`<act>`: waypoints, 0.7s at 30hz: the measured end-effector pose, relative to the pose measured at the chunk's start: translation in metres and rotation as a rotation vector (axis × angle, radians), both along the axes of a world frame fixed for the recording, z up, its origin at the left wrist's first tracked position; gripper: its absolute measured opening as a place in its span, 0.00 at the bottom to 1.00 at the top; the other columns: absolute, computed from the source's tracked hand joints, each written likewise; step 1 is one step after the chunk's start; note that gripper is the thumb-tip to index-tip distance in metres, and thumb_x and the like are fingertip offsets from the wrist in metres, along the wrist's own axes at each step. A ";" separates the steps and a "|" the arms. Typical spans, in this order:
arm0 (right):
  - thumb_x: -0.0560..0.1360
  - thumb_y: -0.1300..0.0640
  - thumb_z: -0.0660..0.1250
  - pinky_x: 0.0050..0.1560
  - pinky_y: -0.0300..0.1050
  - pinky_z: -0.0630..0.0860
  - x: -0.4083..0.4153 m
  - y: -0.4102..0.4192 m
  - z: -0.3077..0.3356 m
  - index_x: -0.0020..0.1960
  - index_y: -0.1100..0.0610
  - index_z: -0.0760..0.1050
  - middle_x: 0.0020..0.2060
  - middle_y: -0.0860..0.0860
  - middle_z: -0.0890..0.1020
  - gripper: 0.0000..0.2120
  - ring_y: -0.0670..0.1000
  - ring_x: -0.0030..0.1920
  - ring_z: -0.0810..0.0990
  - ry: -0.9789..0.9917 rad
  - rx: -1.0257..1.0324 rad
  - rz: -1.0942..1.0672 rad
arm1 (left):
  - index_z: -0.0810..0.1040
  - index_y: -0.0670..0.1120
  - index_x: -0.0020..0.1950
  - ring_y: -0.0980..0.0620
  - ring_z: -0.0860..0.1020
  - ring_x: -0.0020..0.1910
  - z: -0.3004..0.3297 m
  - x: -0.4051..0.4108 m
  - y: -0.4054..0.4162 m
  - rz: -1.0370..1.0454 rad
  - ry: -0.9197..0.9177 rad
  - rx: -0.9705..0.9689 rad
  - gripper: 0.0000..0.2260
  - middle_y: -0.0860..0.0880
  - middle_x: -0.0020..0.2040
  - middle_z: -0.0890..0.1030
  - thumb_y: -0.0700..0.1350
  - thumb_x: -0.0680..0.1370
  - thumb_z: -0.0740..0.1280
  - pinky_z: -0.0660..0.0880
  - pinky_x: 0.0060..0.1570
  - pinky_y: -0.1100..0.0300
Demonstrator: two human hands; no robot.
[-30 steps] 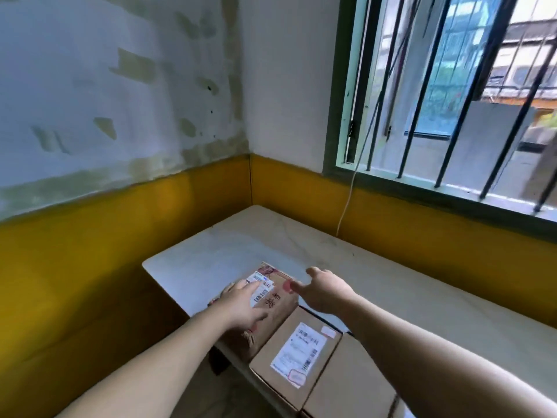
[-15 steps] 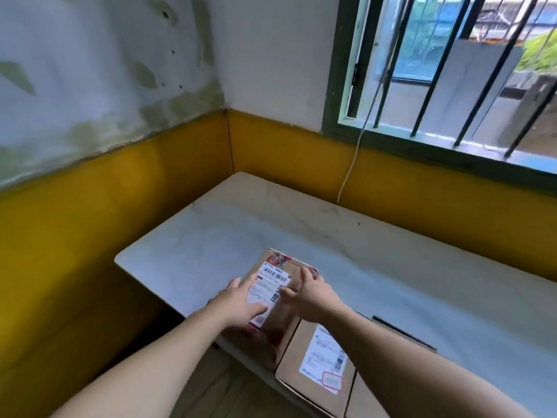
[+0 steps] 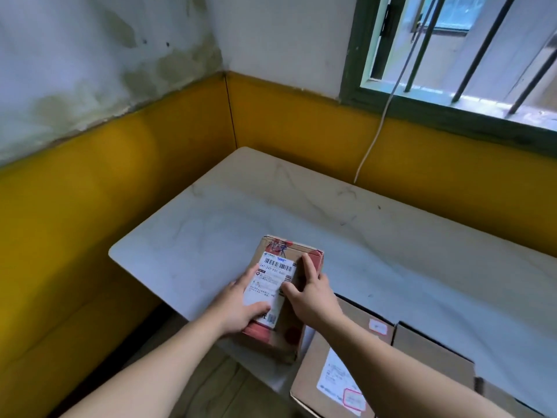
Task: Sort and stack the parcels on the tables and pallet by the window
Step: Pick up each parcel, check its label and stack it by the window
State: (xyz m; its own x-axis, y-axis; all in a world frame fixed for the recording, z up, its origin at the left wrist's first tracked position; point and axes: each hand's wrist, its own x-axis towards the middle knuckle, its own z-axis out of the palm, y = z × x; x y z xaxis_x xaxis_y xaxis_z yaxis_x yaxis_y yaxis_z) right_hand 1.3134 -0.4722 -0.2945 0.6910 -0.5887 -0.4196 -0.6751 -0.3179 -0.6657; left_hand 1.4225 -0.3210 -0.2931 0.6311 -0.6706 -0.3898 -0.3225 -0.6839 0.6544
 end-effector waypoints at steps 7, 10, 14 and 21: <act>0.79 0.45 0.63 0.63 0.46 0.70 0.001 0.018 0.008 0.80 0.40 0.48 0.72 0.52 0.65 0.35 0.54 0.66 0.73 -0.145 0.044 -0.253 | 0.54 0.58 0.76 0.56 0.72 0.65 0.002 0.005 -0.003 -0.038 0.123 -0.200 0.38 0.53 0.71 0.70 0.47 0.73 0.72 0.67 0.67 0.60; 0.77 0.45 0.65 0.66 0.49 0.72 -0.002 0.022 0.023 0.79 0.40 0.53 0.69 0.49 0.69 0.35 0.49 0.65 0.74 -0.296 -0.023 -0.375 | 0.53 0.64 0.76 0.56 0.72 0.64 0.020 0.012 -0.008 -0.117 0.094 -0.262 0.40 0.53 0.71 0.69 0.53 0.69 0.70 0.69 0.66 0.59; 0.74 0.46 0.68 0.68 0.51 0.72 -0.014 0.032 0.050 0.78 0.43 0.59 0.68 0.50 0.72 0.35 0.47 0.66 0.74 -0.468 -0.105 -0.532 | 0.52 0.64 0.76 0.58 0.69 0.60 0.050 0.012 -0.014 -0.279 -0.006 -0.360 0.37 0.53 0.70 0.64 0.48 0.75 0.70 0.68 0.60 0.64; 0.79 0.50 0.65 0.63 0.44 0.69 -0.089 0.072 0.099 0.79 0.40 0.53 0.69 0.50 0.67 0.33 0.48 0.64 0.71 -0.432 -0.358 -0.769 | 0.50 0.67 0.75 0.52 0.70 0.66 0.089 -0.034 -0.020 -0.606 -0.022 -0.480 0.37 0.54 0.74 0.59 0.49 0.75 0.70 0.73 0.64 0.49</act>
